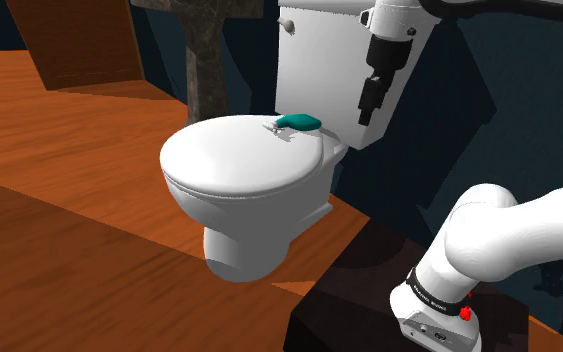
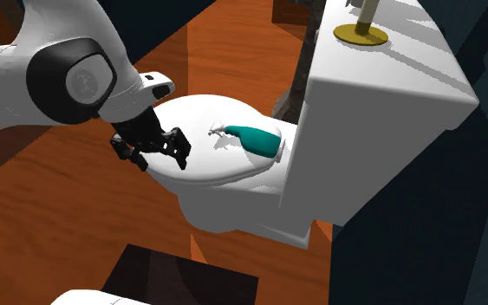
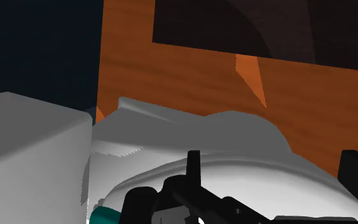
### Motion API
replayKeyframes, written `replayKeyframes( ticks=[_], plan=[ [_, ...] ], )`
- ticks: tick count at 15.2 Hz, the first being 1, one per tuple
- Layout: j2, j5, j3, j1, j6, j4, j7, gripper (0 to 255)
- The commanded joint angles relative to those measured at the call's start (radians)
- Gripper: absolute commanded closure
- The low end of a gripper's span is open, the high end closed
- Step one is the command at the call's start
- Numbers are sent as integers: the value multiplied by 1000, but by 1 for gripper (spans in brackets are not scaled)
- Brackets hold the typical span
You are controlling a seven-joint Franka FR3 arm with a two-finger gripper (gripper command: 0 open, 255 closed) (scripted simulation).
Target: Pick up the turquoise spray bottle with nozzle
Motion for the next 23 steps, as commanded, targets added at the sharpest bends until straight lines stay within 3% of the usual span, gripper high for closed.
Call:
replayKeyframes(
  ticks=[1,7,13,18,23],
  plan=[
    [0,0,0,0,0,0,0,0],
    [102,-74,-174,55,164,-12,-322,0],
    [274,-87,-335,127,313,54,-643,0],
    [457,-31,-453,199,406,160,-923,0],
    [666,91,-545,261,455,307,-1220,0]
  ],
)
